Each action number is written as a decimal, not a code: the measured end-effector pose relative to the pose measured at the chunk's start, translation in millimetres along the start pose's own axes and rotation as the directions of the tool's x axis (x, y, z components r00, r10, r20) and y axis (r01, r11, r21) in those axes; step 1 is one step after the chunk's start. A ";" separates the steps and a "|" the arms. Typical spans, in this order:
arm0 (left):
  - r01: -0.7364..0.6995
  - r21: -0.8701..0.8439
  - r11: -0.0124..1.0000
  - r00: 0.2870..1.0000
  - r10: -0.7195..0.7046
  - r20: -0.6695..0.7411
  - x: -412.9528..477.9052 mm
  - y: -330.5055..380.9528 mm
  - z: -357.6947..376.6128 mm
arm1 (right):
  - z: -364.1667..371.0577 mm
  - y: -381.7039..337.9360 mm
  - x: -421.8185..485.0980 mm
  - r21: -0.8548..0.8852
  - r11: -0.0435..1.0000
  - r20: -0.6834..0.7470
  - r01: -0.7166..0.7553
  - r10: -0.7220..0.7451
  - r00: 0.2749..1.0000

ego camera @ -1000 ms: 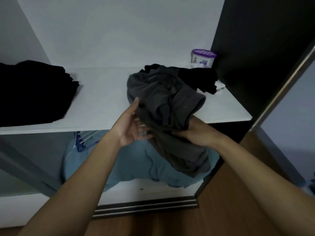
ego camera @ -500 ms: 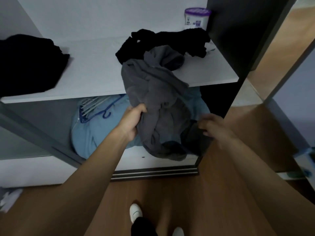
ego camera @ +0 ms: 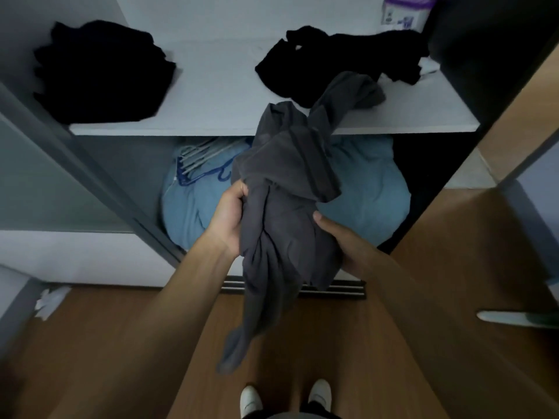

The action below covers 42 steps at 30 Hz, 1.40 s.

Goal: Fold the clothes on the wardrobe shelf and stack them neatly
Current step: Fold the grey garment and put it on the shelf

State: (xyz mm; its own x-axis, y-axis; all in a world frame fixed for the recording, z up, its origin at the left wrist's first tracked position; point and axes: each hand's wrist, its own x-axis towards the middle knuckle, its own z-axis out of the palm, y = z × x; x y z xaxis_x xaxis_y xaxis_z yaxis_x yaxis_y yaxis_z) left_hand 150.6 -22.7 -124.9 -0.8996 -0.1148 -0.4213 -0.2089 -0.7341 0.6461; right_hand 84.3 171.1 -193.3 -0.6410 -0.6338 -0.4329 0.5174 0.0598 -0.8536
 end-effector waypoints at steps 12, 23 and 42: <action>0.157 0.196 0.968 0.955 -0.098 -0.281 -51.9 -7.8 -122.6 | 84.3 83.9 0.8 -0.252 0.959 -0.187 -0.131 0.084 0.979; -0.296 0.909 0.292 0.955 0.093 0.281 -63.2 -6.6 -156.8 | 109.6 27.7 -0.6 -0.265 0.952 -0.432 -0.151 0.023 0.902; 0.130 0.161 0.978 0.987 -0.144 0.076 -79.7 -22.3 -129.1 | 143.4 -36.1 -32.1 0.174 0.926 -0.086 0.334 -0.323 0.942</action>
State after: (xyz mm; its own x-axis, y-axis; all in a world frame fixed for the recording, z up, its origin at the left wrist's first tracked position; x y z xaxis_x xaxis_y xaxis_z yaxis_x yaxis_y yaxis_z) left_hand 276.5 -83.6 -187.9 -0.8867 0.0431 -0.4604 -0.3833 -0.6253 0.6798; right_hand 167.5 78.8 -107.1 -0.8201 -0.5502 -0.1569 0.3641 -0.2903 -0.8850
